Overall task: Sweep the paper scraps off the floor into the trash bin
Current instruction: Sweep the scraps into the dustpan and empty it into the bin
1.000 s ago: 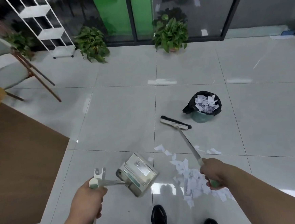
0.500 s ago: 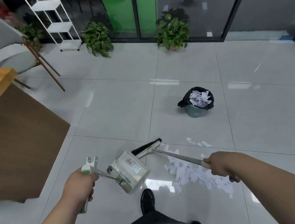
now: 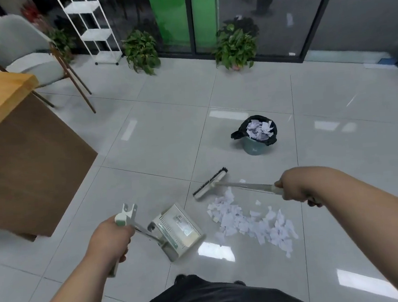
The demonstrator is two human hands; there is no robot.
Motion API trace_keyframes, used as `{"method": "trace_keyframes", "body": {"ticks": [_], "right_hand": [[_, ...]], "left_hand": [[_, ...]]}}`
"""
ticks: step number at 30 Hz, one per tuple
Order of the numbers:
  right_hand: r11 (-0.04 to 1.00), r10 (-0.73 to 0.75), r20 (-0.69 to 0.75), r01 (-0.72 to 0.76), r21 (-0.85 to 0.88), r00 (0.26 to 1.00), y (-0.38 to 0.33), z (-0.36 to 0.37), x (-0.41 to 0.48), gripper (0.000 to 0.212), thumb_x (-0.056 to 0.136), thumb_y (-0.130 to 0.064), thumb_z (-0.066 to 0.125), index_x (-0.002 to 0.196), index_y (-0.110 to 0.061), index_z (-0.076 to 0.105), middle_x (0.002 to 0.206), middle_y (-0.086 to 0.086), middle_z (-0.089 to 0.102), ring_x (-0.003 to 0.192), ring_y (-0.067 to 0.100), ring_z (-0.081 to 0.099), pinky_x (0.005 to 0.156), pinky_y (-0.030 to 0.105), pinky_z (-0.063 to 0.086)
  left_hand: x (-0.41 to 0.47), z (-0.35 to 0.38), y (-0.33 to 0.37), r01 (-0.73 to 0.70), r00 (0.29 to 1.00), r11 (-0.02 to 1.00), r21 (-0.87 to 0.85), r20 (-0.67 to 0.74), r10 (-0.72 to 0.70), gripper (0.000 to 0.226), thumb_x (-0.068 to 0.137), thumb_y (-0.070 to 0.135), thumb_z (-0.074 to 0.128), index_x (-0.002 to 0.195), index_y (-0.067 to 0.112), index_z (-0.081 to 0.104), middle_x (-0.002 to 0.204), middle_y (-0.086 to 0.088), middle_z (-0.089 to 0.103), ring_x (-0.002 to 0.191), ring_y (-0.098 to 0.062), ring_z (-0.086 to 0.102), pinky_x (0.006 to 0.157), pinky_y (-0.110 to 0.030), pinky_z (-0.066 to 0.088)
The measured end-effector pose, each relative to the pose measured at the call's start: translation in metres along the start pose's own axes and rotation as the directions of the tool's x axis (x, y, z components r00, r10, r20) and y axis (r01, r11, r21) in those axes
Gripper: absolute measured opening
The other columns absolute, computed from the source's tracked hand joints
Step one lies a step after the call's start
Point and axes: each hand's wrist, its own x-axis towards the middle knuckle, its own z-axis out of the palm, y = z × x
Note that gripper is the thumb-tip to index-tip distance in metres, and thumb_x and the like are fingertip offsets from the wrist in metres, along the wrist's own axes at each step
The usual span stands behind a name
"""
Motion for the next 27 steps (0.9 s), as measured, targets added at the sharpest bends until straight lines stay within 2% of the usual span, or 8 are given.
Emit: {"method": "trace_keyframes", "body": {"ticks": [6, 9, 11, 14, 17, 18, 22, 27], "right_hand": [[0.987, -0.006, 0.047, -0.001, 0.163, 0.999, -0.021, 0.068, 0.037, 0.058, 0.099, -0.009, 0.033, 0.155, -0.022, 0.031, 0.103, 0.012, 0.050, 0.067, 0.027, 0.062, 0.073, 0.039, 0.060], [0.984, 0.035, 0.093, -0.051, 0.173, 0.995, -0.010, 0.099, 0.034, 0.057, 0.096, -0.009, 0.030, 0.152, -0.021, 0.035, 0.102, 0.011, 0.050, 0.064, 0.028, 0.061, 0.063, 0.035, 0.057], [0.985, 0.068, 0.124, -0.087, 0.151, 0.990, 0.004, 0.109, 0.024, 0.048, 0.098, -0.011, 0.031, 0.144, -0.018, 0.041, 0.097, 0.009, 0.049, 0.064, 0.027, 0.059, 0.053, 0.030, 0.051], [0.991, 0.120, 0.114, -0.125, 0.038, 0.986, 0.022, 0.107, 0.002, 0.037, 0.099, -0.010, 0.035, 0.134, -0.012, 0.047, 0.092, 0.004, 0.050, 0.061, 0.019, 0.052, 0.048, 0.025, 0.042], [0.982, 0.154, 0.095, -0.142, -0.125, 0.983, 0.037, 0.098, -0.010, 0.044, 0.098, -0.012, 0.037, 0.140, -0.015, 0.049, 0.119, 0.002, 0.060, 0.059, 0.013, 0.047, 0.047, 0.023, 0.036], [0.974, 0.165, 0.082, -0.149, -0.170, 0.983, 0.042, 0.095, -0.014, 0.047, 0.097, -0.012, 0.038, 0.141, -0.018, 0.050, 0.120, 0.001, 0.059, 0.059, 0.012, 0.047, 0.047, 0.024, 0.034], [0.975, 0.179, 0.032, -0.173, -0.137, 0.983, 0.057, 0.072, -0.040, 0.051, 0.097, -0.007, 0.035, 0.144, -0.020, 0.048, 0.105, 0.002, 0.050, 0.058, 0.012, 0.045, 0.047, 0.023, 0.033], [0.982, 0.158, 0.023, -0.160, 0.099, 0.987, 0.075, 0.039, -0.049, 0.043, 0.101, -0.024, 0.034, 0.139, -0.018, 0.053, 0.084, 0.007, 0.053, 0.053, 0.020, 0.049, 0.049, 0.026, 0.043]], "left_hand": [[-0.013, 0.008, -0.012, 0.028, 0.999, 1.000, 0.003, 0.018, -0.028, 0.004, 0.091, 0.005, 0.058, 0.089, 0.005, 0.061, 0.067, -0.013, 0.056, 0.051, -0.025, 0.045, 0.050, -0.031, 0.043], [-0.016, 0.011, -0.018, 0.047, 0.998, 0.999, 0.010, 0.036, -0.048, 0.003, 0.090, 0.004, 0.058, 0.088, 0.003, 0.061, 0.066, -0.012, 0.055, 0.050, -0.024, 0.044, 0.048, -0.030, 0.042], [-0.017, 0.015, -0.020, 0.060, 0.997, 0.998, 0.002, 0.051, -0.060, 0.003, 0.089, 0.003, 0.057, 0.088, 0.003, 0.060, 0.065, -0.012, 0.053, 0.051, -0.023, 0.043, 0.047, -0.029, 0.040], [-0.021, 0.023, -0.020, 0.066, 0.995, 0.998, 0.006, 0.074, -0.066, 0.004, 0.089, 0.001, 0.058, 0.092, -0.001, 0.060, 0.065, -0.012, 0.052, 0.052, -0.022, 0.042, 0.048, -0.028, 0.039], [-0.024, 0.034, -0.017, 0.045, 0.994, 0.999, 0.030, 0.099, -0.047, 0.006, 0.089, 0.001, 0.059, 0.094, 0.001, 0.062, 0.066, -0.013, 0.054, 0.052, -0.023, 0.044, 0.049, -0.029, 0.040], [-0.025, 0.038, -0.015, 0.035, 0.993, 0.999, 0.039, 0.107, -0.039, 0.006, 0.089, 0.001, 0.059, 0.093, 0.002, 0.062, 0.066, -0.013, 0.054, 0.052, -0.023, 0.044, 0.049, -0.029, 0.041], [-0.027, 0.052, -0.008, -0.001, 0.989, 0.998, 0.066, 0.147, -0.009, 0.007, 0.088, 0.001, 0.058, 0.092, 0.004, 0.062, 0.066, -0.012, 0.055, 0.052, -0.024, 0.045, 0.048, -0.029, 0.041], [-0.028, 0.064, -0.002, -0.013, 0.987, 0.997, 0.077, 0.161, 0.000, 0.006, 0.089, 0.001, 0.057, 0.091, 0.004, 0.062, 0.066, -0.012, 0.054, 0.052, -0.024, 0.043, 0.049, -0.029, 0.041]]}}
